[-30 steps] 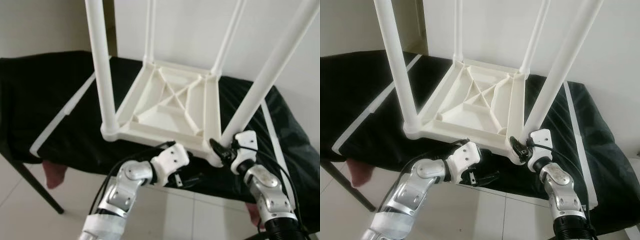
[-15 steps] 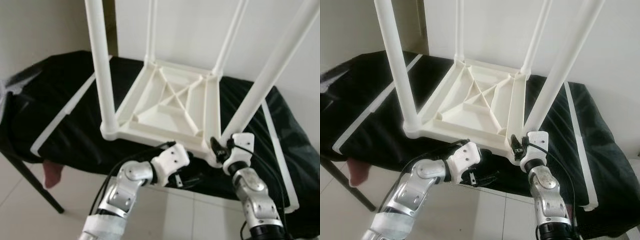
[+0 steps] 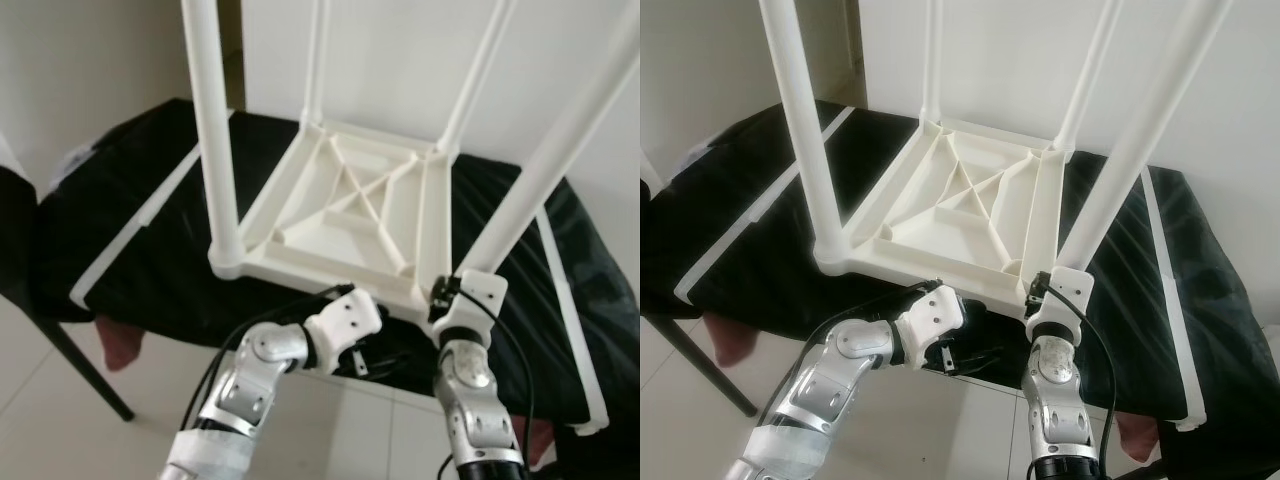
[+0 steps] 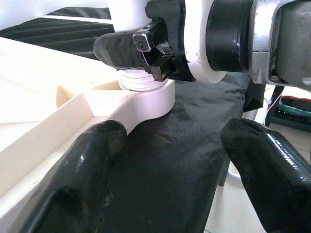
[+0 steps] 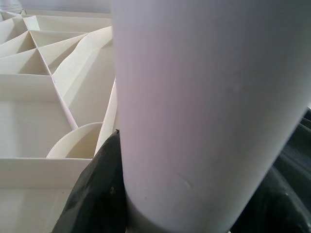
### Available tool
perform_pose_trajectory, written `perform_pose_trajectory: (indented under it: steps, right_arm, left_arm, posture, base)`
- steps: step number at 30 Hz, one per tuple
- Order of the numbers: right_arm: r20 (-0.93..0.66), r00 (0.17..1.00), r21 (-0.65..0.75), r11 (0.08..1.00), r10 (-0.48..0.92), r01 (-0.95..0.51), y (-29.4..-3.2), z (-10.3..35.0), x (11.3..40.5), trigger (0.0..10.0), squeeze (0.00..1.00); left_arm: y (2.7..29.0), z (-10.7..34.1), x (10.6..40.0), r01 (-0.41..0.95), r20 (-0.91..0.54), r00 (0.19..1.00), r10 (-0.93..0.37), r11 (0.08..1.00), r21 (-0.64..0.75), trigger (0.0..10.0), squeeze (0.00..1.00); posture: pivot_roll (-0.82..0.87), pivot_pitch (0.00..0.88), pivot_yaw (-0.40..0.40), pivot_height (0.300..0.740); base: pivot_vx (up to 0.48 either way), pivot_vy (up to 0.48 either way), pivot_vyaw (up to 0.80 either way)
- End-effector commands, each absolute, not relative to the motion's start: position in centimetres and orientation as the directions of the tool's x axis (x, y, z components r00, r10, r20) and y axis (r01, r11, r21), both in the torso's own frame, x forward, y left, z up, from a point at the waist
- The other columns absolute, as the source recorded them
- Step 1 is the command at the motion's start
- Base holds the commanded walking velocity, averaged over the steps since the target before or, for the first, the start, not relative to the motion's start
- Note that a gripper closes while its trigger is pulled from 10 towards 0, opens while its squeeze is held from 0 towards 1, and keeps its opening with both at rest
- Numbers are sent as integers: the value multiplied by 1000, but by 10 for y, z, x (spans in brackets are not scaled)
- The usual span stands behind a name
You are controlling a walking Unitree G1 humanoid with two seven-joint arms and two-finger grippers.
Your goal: Building children table
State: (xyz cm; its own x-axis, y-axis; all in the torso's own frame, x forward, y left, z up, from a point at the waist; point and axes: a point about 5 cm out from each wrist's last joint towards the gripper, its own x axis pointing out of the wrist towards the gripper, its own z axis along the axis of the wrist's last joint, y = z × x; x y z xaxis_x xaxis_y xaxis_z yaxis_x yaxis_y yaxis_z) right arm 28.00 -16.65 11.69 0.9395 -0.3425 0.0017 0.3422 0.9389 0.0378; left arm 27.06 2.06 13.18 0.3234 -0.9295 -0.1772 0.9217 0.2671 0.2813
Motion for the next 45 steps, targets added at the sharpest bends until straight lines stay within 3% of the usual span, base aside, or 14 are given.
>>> perform_pose_trajectory:
  steps: [1, 9, 10, 12, 13, 31, 32, 33, 37, 45]
  right_arm:
    - [-27, 901, 7, 901, -433, 434, -183, 110, 273, 10000, 0]
    - [-30, 897, 4, 897, -441, 441, -184, 109, 271, 10000, 0]
    - [-31, 900, 10, 900, -435, 436, -183, 109, 271, 10000, 263]
    - [-31, 902, 14, 902, -431, 432, -182, 109, 271, 10000, 263]
    - [-31, 910, 16, 911, -412, 413, -182, 110, 271, 10000, 1000]
    - [11, 960, -51, 959, -279, 279, -185, 111, 269, 10000, 1000]
    - [12, 963, -48, 962, -268, 268, -186, 110, 269, 10000, 675]
    - [9, 969, -34, 968, -248, 248, -186, 110, 269, 10000, 0]
    - [15, 997, -13, 997, -77, 77, -189, 109, 271, 10000, 0]
    - [32, 998, -55, 997, 56, -54, -206, 110, 268, 10000, 0]
  left_arm:
    - [19, 129, 274, 873, -149, 443, -884, 388, 297, 10000, 0]
    - [20, 129, 275, 870, -148, 448, -882, 393, 296, 10000, 0]
    - [20, 129, 274, 871, -148, 448, -882, 393, 296, 10000, 0]
    - [19, 128, 274, 871, -148, 447, -882, 392, 295, 10000, 0]
    - [19, 128, 273, 872, -148, 447, -882, 392, 294, 10000, 0]
    - [19, 129, 275, 869, -144, 450, -881, 396, 296, 10000, 0]
    - [19, 129, 275, 869, -144, 450, -881, 396, 297, 10000, 0]
    - [19, 129, 275, 869, -144, 450, -881, 395, 296, 10000, 0]
    - [20, 127, 272, 877, -155, 438, -885, 383, 290, 10000, 0]
    - [22, 129, 272, 884, -159, 423, -892, 368, 288, 10000, 0]
  posture:
    - [50, 0, -102, 740]
    - [52, 0, -104, 740]
    - [51, 0, -104, 740]
    - [51, 0, -106, 740]
    - [50, 0, -106, 740]
    - [45, 0, -107, 740]
    - [44, 0, -106, 740]
    - [44, 0, -106, 740]
    - [39, 0, -99, 740]
    - [34, 0, -82, 740]
  base:
    - [0, 0, 0]
    - [0, 0, 0]
    - [0, 0, 0]
    - [0, 0, 0]
    - [0, 0, 0]
    - [0, 0, 0]
    - [0, 0, 0]
    - [0, 0, 0]
    - [0, 0, 0]
    - [0, 0, 0]
